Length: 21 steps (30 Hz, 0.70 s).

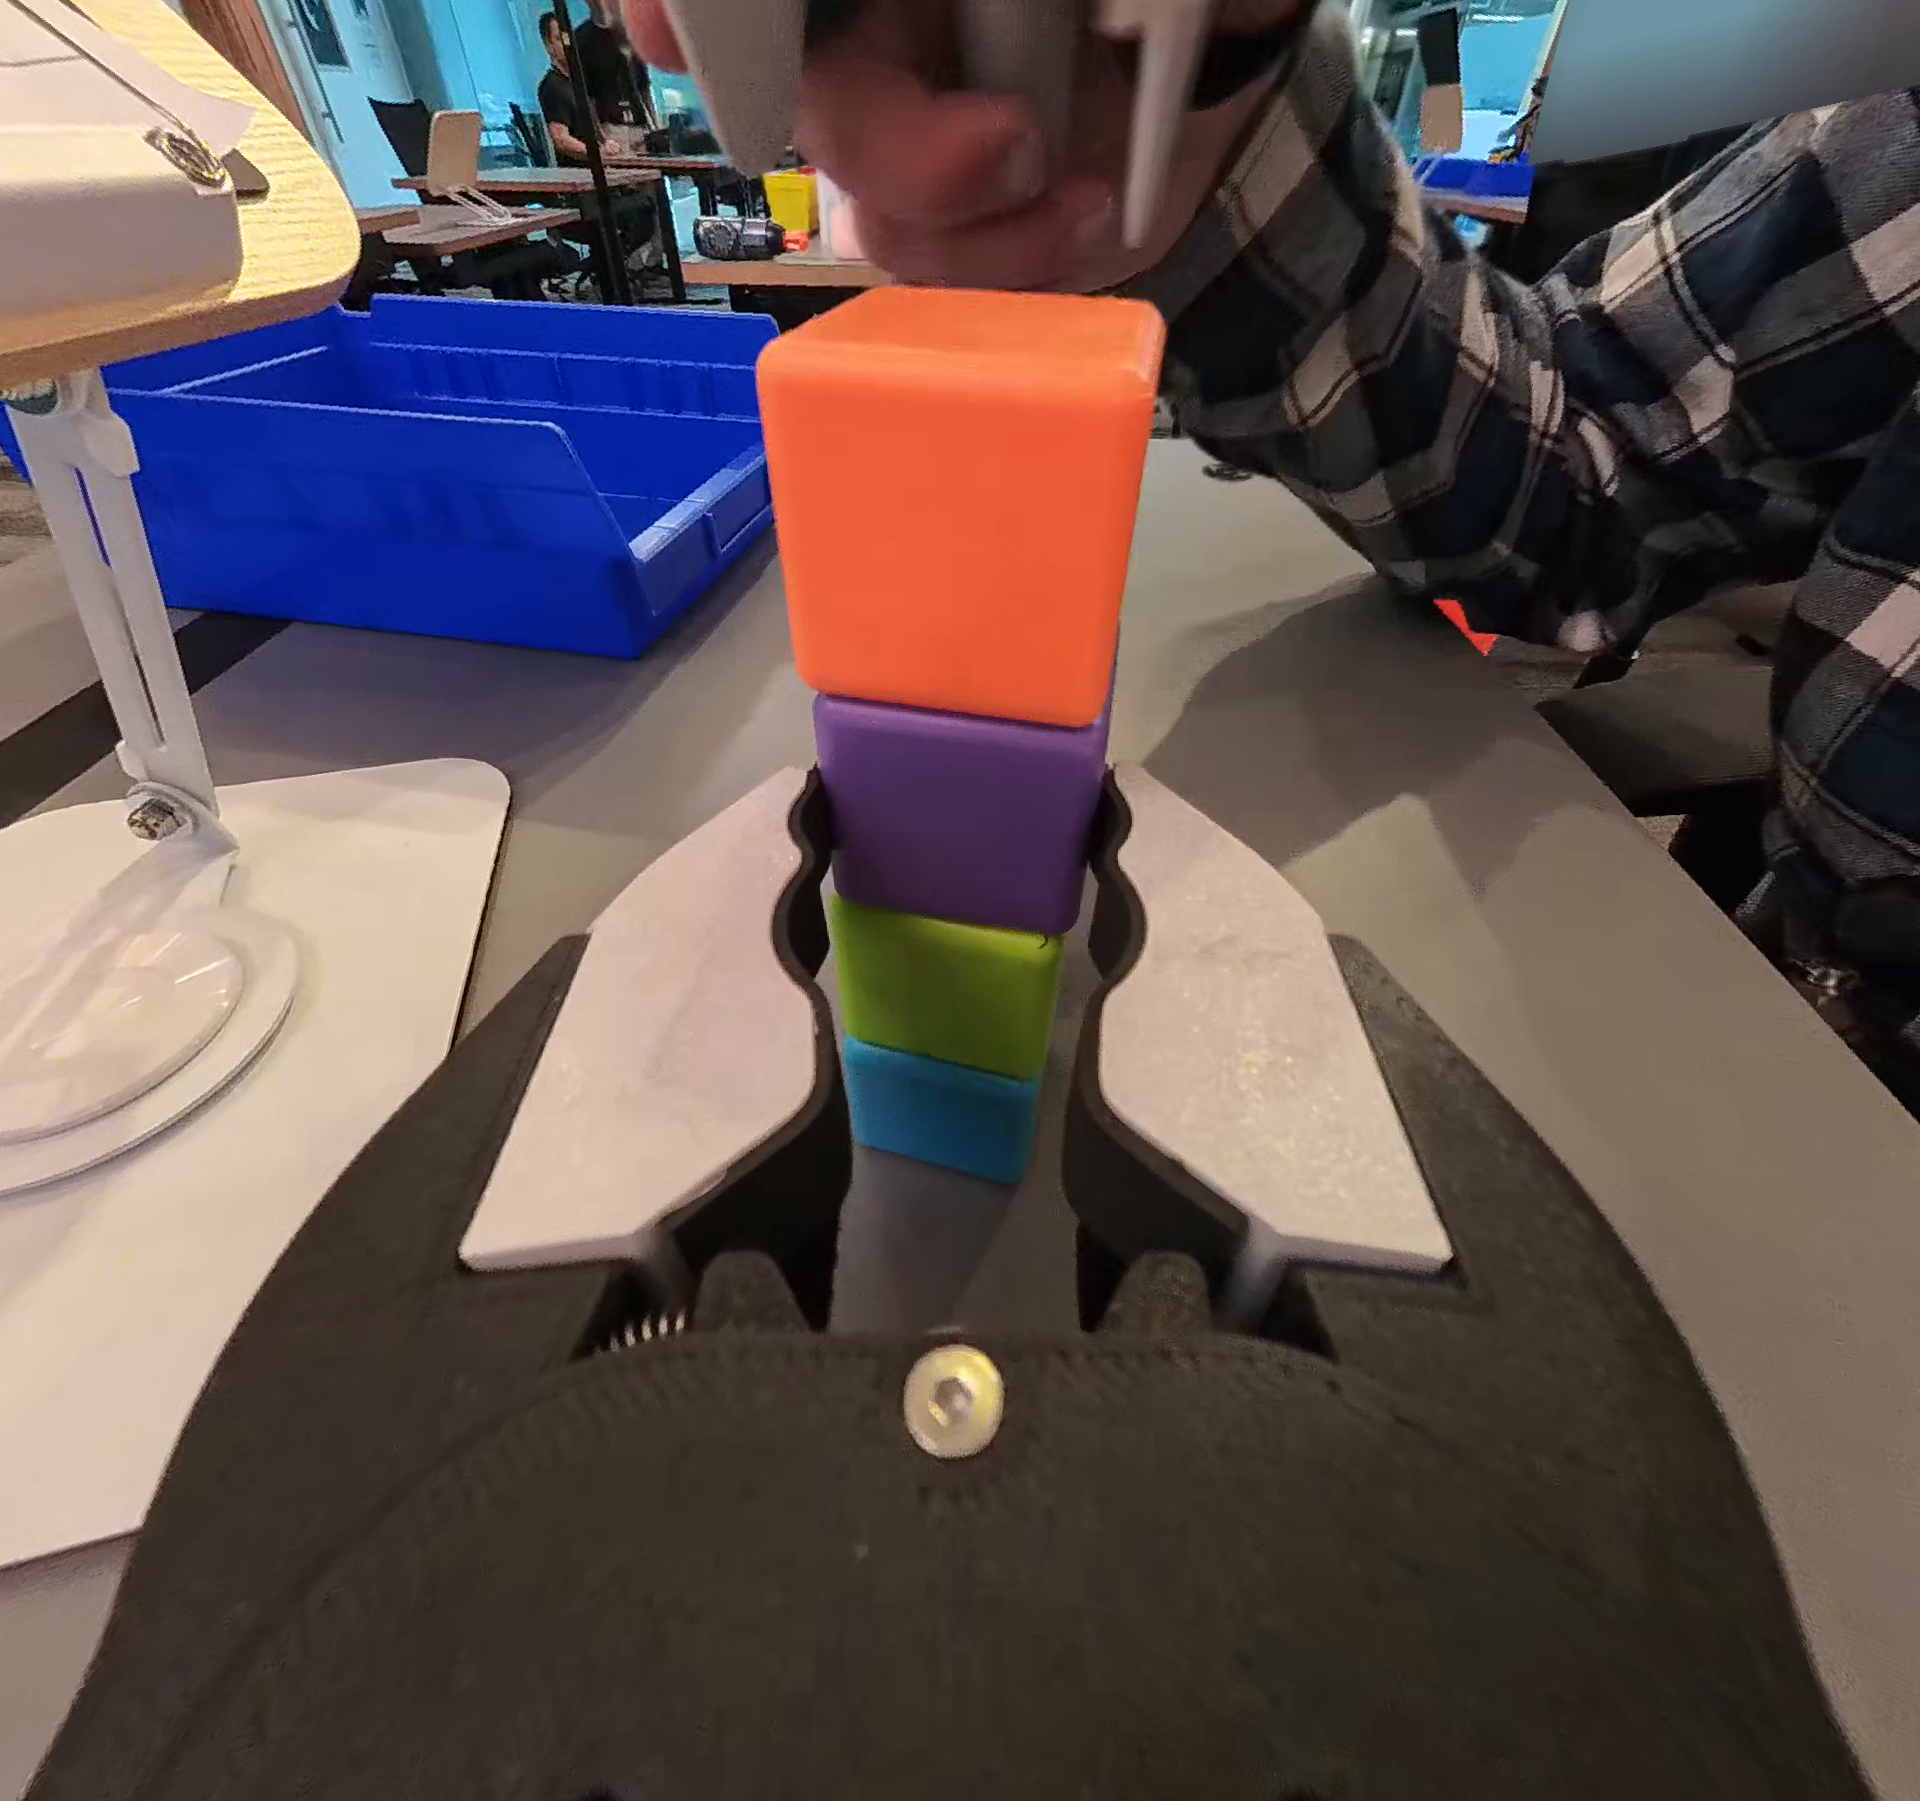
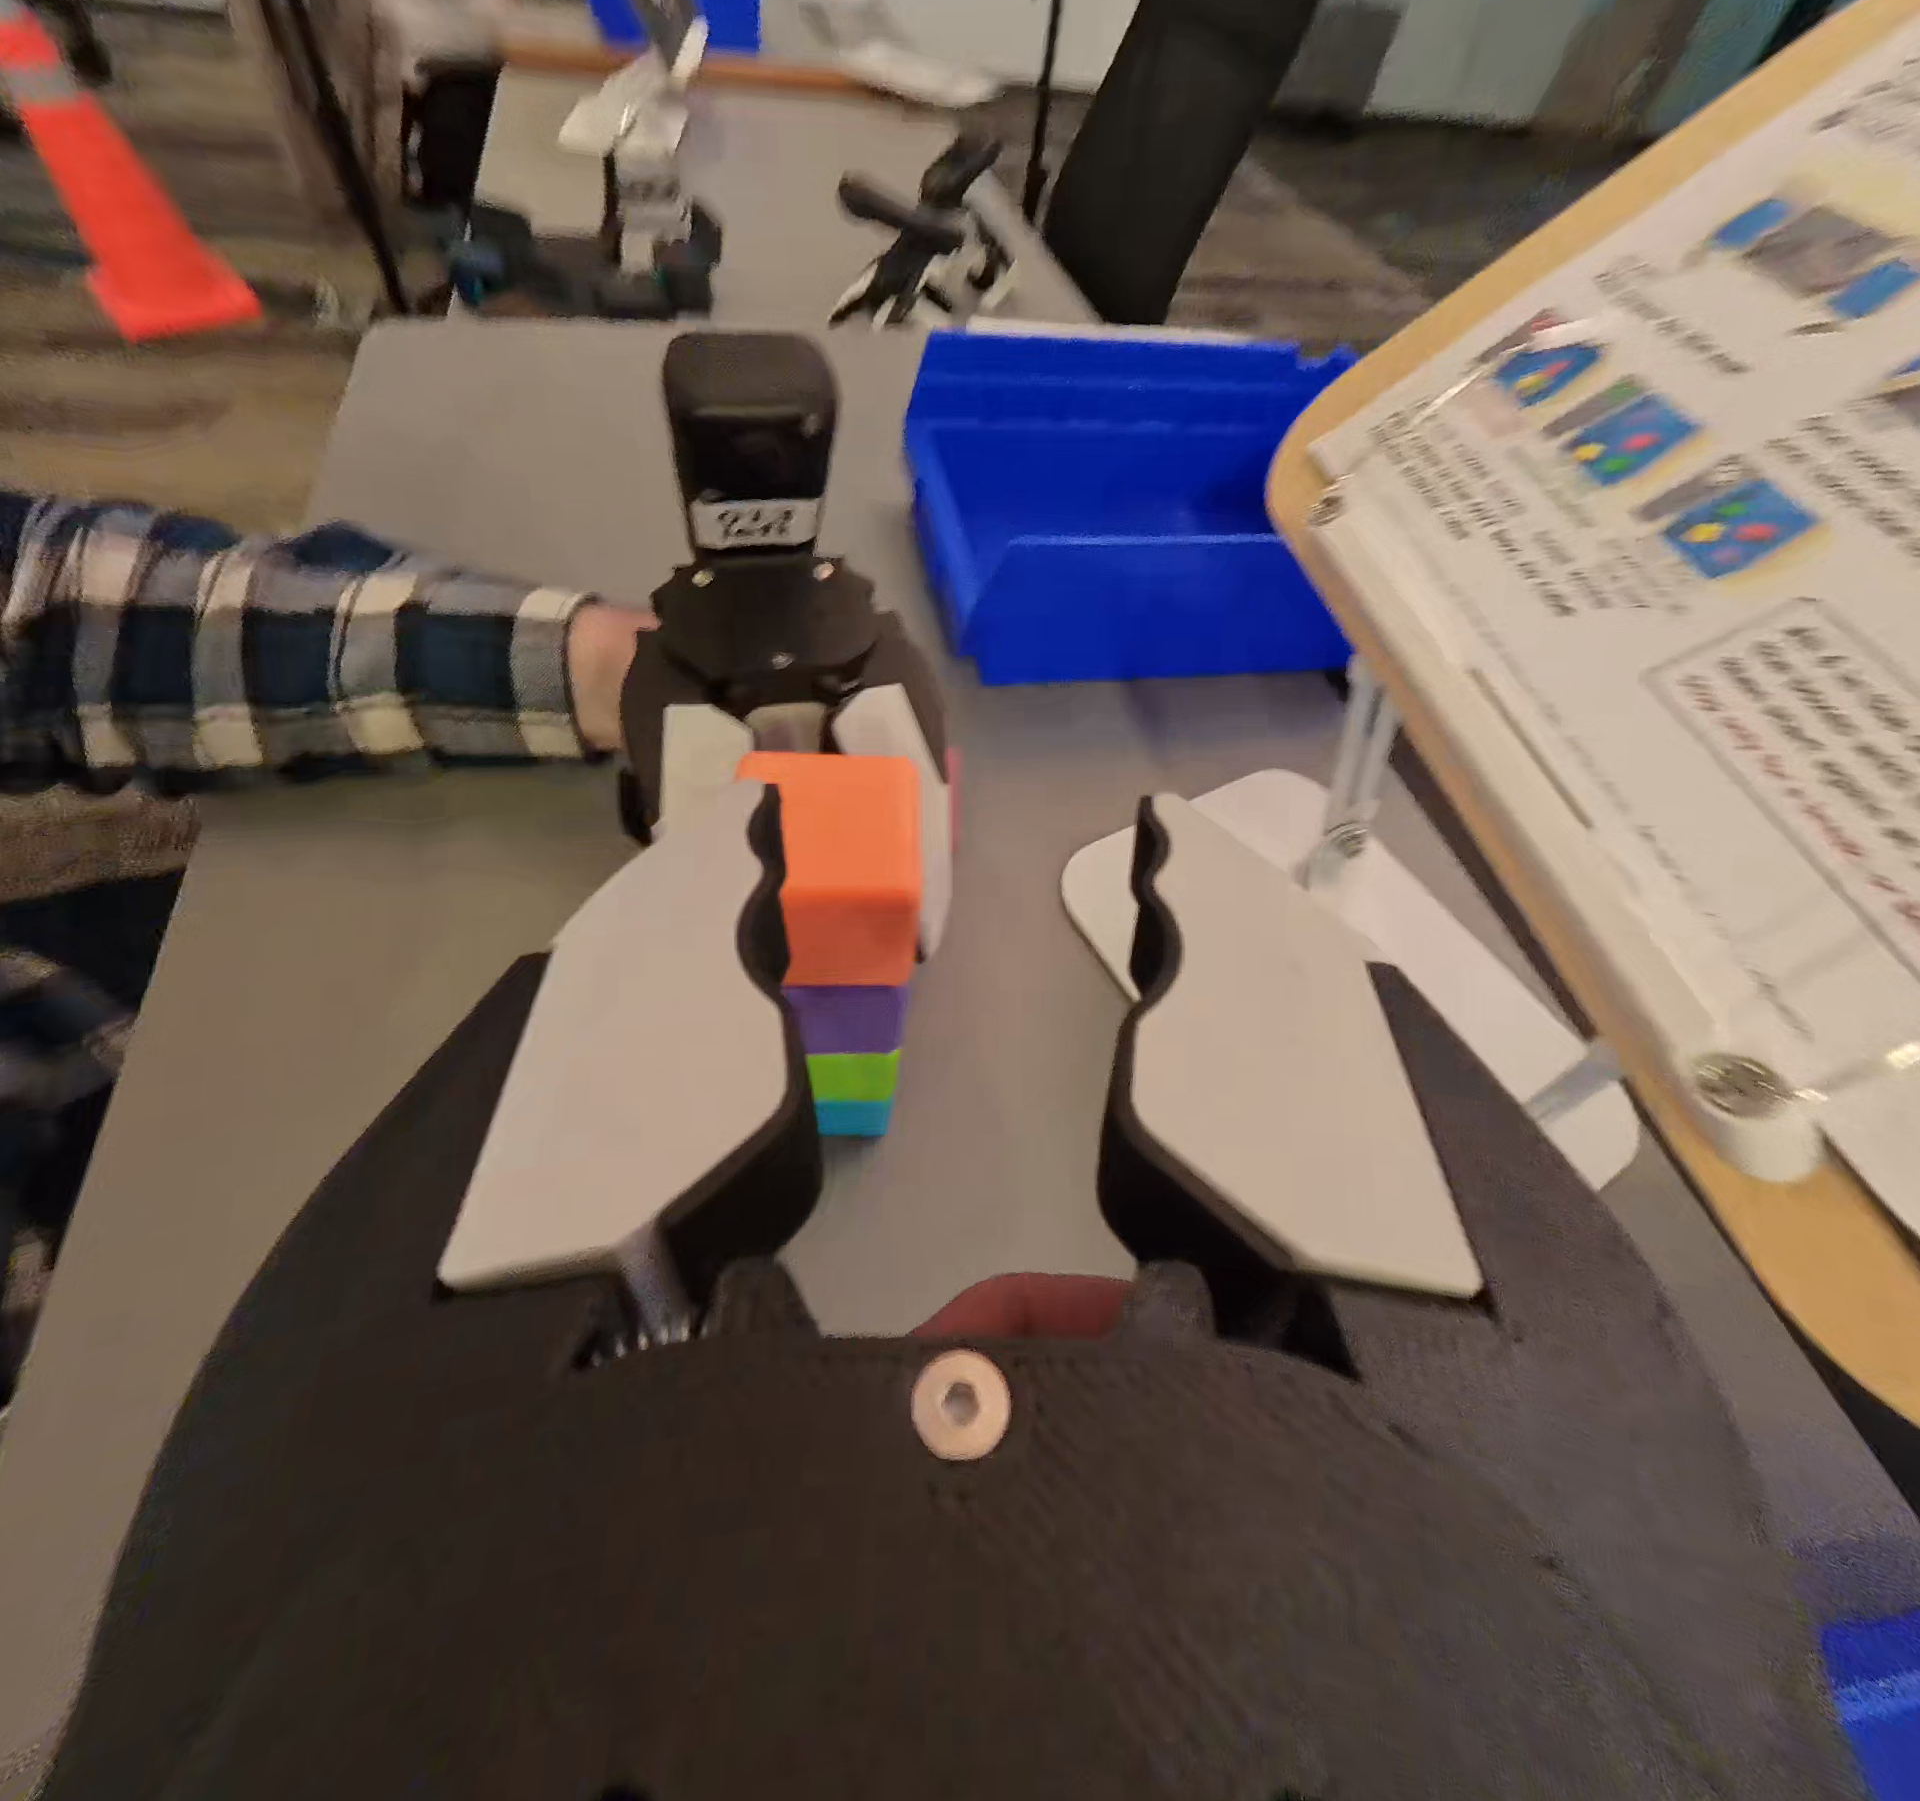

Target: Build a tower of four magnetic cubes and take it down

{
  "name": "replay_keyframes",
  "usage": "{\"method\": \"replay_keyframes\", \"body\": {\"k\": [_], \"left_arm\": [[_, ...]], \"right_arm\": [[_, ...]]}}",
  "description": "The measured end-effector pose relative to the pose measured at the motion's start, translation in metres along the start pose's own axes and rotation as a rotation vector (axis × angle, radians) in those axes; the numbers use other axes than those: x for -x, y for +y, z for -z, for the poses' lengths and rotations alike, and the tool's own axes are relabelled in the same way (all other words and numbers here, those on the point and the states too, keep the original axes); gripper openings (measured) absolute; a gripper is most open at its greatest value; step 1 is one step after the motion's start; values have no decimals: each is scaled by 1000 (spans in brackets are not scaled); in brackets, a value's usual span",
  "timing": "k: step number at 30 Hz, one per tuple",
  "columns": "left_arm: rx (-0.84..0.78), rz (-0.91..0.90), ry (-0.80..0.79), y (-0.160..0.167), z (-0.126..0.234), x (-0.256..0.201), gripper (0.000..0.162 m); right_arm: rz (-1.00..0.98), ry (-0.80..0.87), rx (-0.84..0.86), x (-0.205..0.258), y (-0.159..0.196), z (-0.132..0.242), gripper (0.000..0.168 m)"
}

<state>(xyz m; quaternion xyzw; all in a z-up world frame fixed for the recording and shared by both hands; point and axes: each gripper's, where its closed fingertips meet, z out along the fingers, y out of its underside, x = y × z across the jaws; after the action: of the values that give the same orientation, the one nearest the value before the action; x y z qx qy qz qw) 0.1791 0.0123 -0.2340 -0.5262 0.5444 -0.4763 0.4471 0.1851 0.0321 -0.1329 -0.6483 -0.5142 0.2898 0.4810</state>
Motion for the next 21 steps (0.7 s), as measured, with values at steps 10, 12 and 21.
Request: {"method": "replay_keyframes", "body": {"k": [10, 12, 21], "left_arm": [[6, -4, -3, 0, -1, 0, 48], [2, -3, -2, 0, -1, 0, 48], [7, -1, -2, 0, 0, 0, 48]], "right_arm": [[0, -43, 304, 28, 39, -46, 55], [-6, -40, 297, 27, 38, -45, 53], [-210, 35, -16, -21, -9, 2, 51]]}}
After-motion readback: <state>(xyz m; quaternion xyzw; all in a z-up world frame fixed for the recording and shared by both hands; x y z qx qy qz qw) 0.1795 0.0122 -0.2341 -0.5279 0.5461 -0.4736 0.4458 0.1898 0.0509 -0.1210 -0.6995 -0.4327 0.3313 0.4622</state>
